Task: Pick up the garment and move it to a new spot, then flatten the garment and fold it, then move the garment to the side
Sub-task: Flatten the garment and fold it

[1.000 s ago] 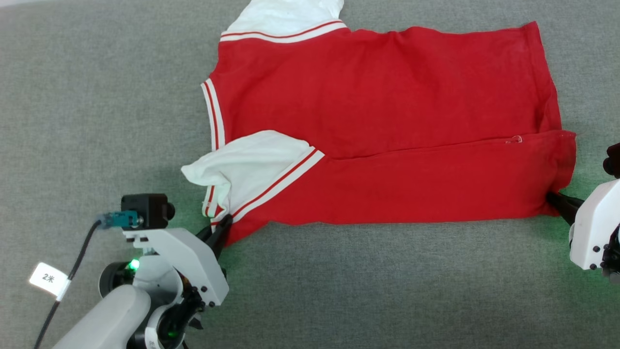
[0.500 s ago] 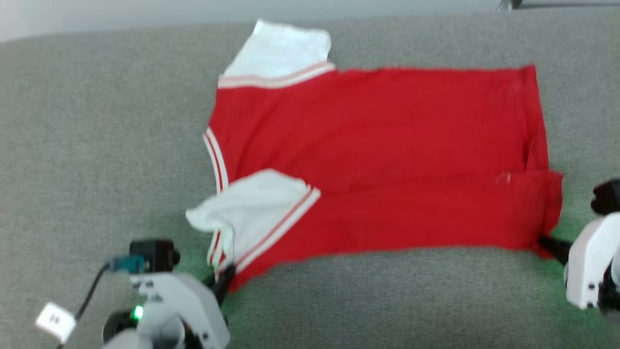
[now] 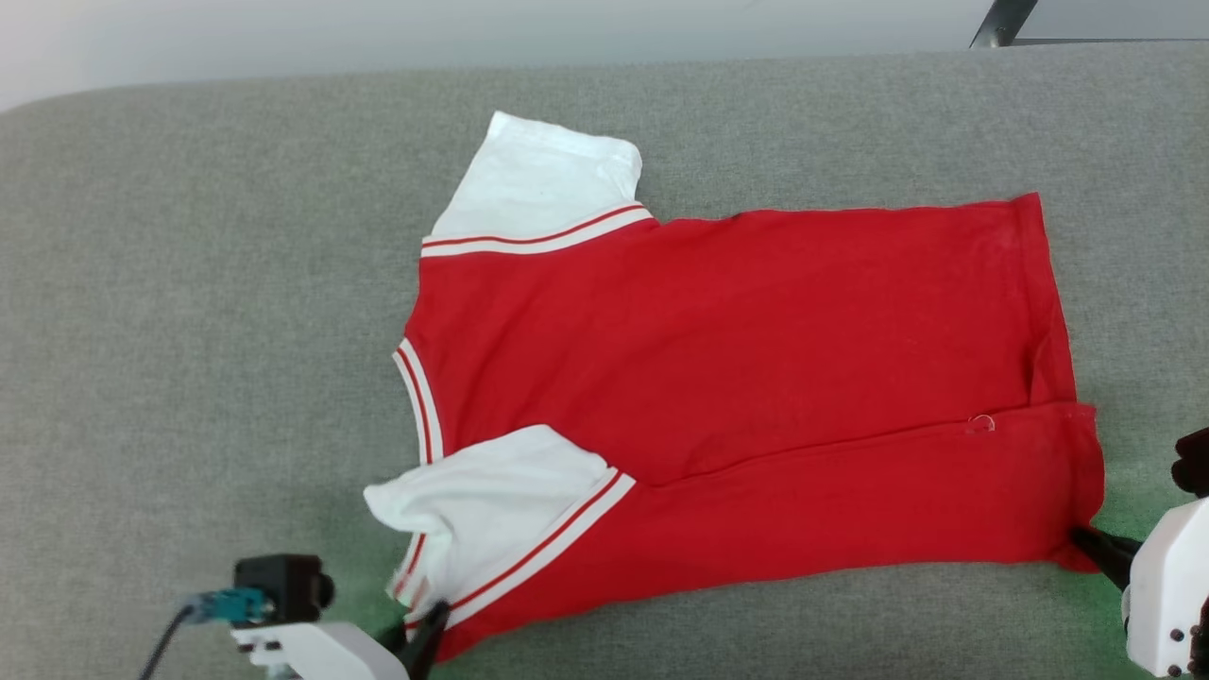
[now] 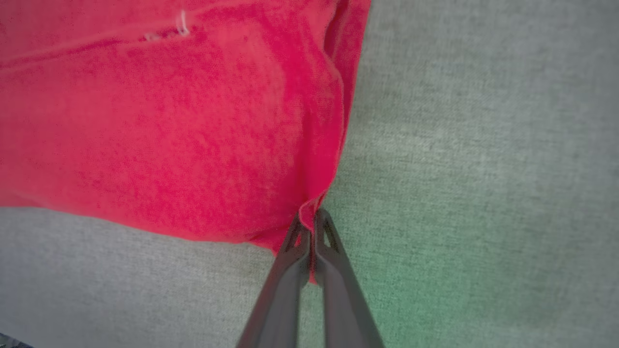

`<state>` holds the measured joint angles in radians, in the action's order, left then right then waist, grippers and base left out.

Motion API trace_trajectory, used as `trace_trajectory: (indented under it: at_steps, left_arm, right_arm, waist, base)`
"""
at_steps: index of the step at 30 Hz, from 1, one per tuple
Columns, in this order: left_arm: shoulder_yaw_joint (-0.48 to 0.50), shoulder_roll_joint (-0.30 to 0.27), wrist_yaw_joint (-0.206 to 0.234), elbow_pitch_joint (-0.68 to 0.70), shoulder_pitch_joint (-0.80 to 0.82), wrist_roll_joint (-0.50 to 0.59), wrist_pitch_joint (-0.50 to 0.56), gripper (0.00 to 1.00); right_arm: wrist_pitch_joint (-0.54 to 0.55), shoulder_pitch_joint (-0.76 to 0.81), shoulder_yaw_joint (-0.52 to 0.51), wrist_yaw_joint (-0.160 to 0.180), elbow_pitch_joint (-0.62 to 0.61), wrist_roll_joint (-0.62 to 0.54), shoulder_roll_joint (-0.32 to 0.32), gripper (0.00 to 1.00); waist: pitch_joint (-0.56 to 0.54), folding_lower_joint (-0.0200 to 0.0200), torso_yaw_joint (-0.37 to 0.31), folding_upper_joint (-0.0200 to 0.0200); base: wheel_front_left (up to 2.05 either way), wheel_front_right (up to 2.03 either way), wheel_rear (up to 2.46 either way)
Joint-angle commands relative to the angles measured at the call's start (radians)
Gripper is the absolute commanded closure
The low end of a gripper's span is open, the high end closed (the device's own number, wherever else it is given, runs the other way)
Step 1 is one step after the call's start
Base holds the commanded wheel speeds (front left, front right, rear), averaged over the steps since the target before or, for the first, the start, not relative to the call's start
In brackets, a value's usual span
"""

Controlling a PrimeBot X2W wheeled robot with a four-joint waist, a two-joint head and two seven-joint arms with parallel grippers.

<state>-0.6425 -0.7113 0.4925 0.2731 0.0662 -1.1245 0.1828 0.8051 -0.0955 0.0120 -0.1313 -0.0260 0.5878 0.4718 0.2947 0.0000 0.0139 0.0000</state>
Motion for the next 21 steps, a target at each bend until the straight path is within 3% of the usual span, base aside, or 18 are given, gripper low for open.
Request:
trace_trajectory:
  at_steps: [1,5,10,14,21]
  left_arm:
    - [0.014,-0.004,0.008,0.011,-0.005,0.003,-0.01,0.0]
    - [0.065,-0.046,0.035,0.058,-0.008,0.014,-0.039,0.0]
    - [0.136,-0.169,0.048,0.133,0.075,0.058,-0.014,0.0]
    - [0.162,-0.212,-0.023,0.092,0.249,0.105,0.018,0.0]
    - [0.11,-0.113,-0.215,-0.248,0.637,0.128,0.131,0.0]
  right_arm:
    - [-0.016,0.008,-0.011,0.001,-0.01,-0.015,-0.003,0.0]
    - [-0.063,0.015,-0.047,0.001,-0.064,-0.025,-0.016,0.0]
    - [-0.106,-0.001,-0.092,0.001,-0.157,-0.045,-0.046,0.0]
    - [-0.13,-0.032,-0.094,0.001,-0.216,-0.063,-0.079,0.0]
    - [-0.134,-0.083,-0.022,0.001,-0.262,-0.057,-0.113,0.0]
  waist:
    - [-0.002,0.0,-0.001,0.0]
    - [-0.011,0.0,-0.008,0.0]
    - [-0.015,0.0,-0.022,0.0]
    - [0.001,0.0,-0.047,0.0]
    - [0.065,0.0,-0.124,0.0]
  base:
    - [0.0,0.0,0.0]
    - [0.0,0.0,0.0]
    - [0.0,0.0,0.0]
    - [0.0,0.0,0.0]
    - [0.0,0.0,0.0]
